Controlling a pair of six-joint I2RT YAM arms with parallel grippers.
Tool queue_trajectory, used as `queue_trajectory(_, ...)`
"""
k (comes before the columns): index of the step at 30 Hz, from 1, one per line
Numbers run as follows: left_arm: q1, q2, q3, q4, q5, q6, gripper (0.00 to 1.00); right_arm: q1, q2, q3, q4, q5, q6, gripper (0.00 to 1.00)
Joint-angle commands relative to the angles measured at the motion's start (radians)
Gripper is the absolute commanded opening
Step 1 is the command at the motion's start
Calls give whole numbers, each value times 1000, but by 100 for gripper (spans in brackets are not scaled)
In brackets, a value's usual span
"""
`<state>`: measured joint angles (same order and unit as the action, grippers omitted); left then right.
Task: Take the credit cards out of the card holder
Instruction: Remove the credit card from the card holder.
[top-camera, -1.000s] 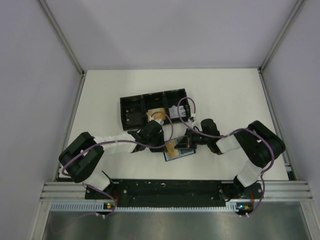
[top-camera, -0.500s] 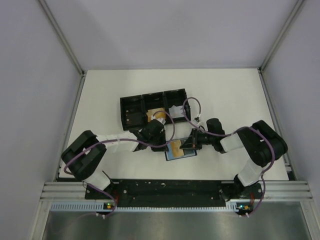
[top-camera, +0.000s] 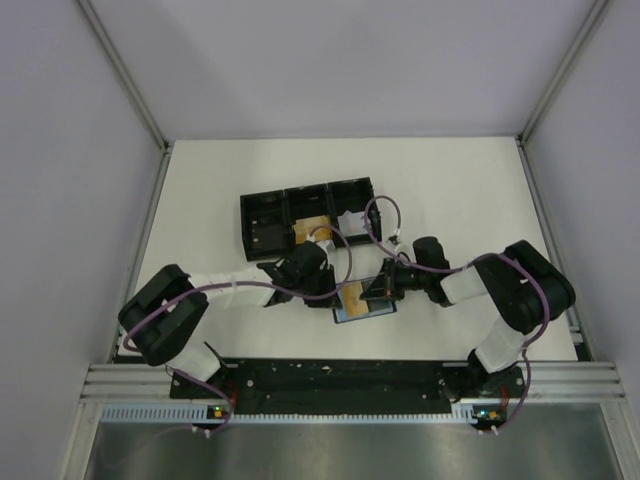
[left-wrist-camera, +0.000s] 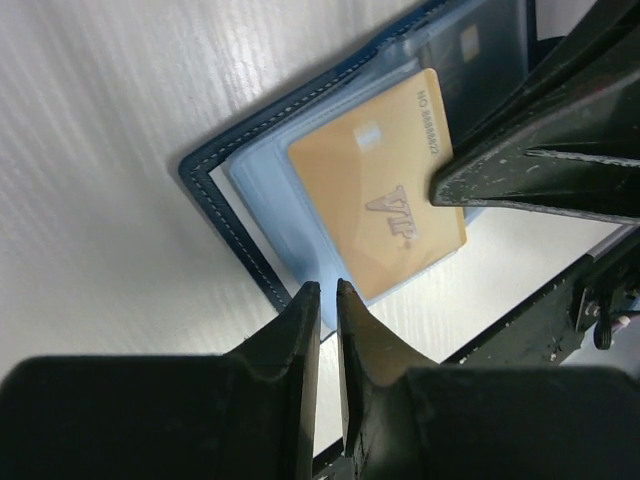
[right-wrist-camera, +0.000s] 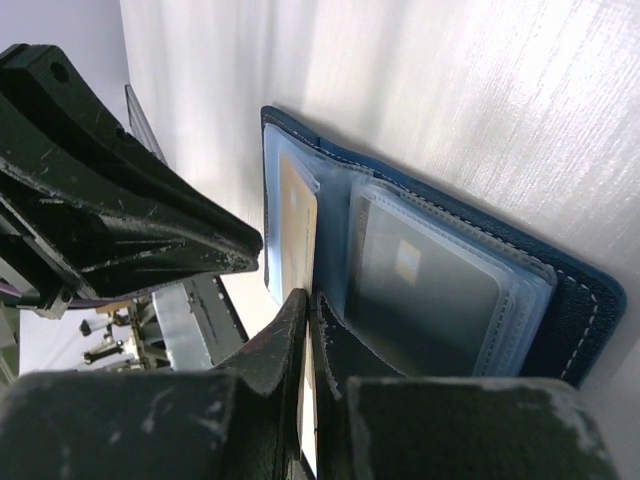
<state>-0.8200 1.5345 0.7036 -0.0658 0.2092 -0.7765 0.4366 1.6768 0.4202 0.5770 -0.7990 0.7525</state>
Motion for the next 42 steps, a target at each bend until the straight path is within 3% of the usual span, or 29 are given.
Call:
queue_trajectory(1, -7, 1, 51, 47, 42, 13, 16, 2, -6, 17, 46, -20, -5, 0)
queue_trajectory(9, -15, 42, 88, 46, 47, 29, 13, 2, -6, 14, 55, -22, -1, 0)
queue_trajectory(21, -19, 125, 102, -111, -25, 46, 0, 1, -3, 8, 73, -12, 25, 0)
queue_trajectory(25, -22, 142, 112, -153, -62, 59, 0, 1, -6, -3, 127, -19, 62, 17)
queue_trajectory(28, -28, 154, 128, -184, -86, 68, 0, 1, -8, -9, 149, -19, 77, 22)
queue_trajectory(31, -28, 165, 134, -204, -97, 75, 0, 1, -5, -11, 149, -14, 79, 21)
queue_trajectory(36, -28, 173, 135, -210, -97, 75, 0, -2, -2, -8, 150, -14, 74, 10)
queue_trajectory(42, -28, 180, 143, -218, -96, 77, 0, -15, 8, -20, 167, -20, 70, 8)
